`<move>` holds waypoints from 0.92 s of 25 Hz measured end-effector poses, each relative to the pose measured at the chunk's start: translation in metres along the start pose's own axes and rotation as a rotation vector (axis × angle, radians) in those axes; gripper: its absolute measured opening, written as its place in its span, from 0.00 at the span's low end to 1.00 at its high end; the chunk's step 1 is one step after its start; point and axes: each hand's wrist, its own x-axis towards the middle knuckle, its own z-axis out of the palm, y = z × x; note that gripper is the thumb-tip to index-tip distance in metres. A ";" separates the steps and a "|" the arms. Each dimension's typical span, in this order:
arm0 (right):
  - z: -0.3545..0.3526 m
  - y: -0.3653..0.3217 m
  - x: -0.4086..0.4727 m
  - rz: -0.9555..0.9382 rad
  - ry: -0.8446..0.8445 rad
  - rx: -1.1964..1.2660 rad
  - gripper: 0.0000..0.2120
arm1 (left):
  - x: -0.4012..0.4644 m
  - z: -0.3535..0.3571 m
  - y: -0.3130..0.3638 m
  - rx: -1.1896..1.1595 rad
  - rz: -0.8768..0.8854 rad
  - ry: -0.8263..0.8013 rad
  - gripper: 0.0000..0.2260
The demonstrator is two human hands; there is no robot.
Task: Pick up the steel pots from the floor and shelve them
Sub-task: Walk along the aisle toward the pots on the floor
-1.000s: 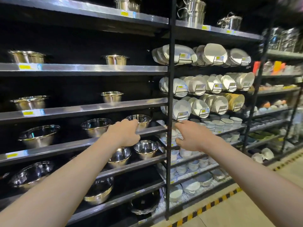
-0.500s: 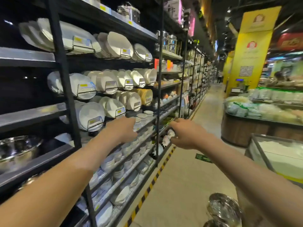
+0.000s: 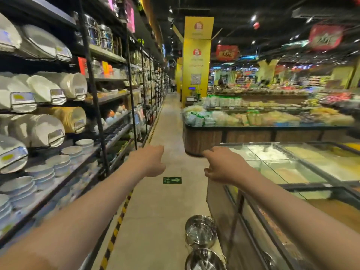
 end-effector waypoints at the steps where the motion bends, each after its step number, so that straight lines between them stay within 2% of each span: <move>1: 0.010 0.017 0.006 0.023 0.002 -0.005 0.15 | 0.018 0.006 0.009 0.011 0.013 0.001 0.20; 7: 0.066 0.093 0.055 0.115 0.000 -0.010 0.12 | 0.118 0.035 0.051 0.059 0.019 0.017 0.23; 15: 0.158 0.146 0.126 0.193 -0.102 -0.007 0.22 | 0.236 0.102 0.058 0.090 0.036 -0.038 0.26; 23: 0.288 0.166 0.232 0.264 -0.237 -0.031 0.34 | 0.376 0.234 0.035 -0.018 -0.010 -0.066 0.25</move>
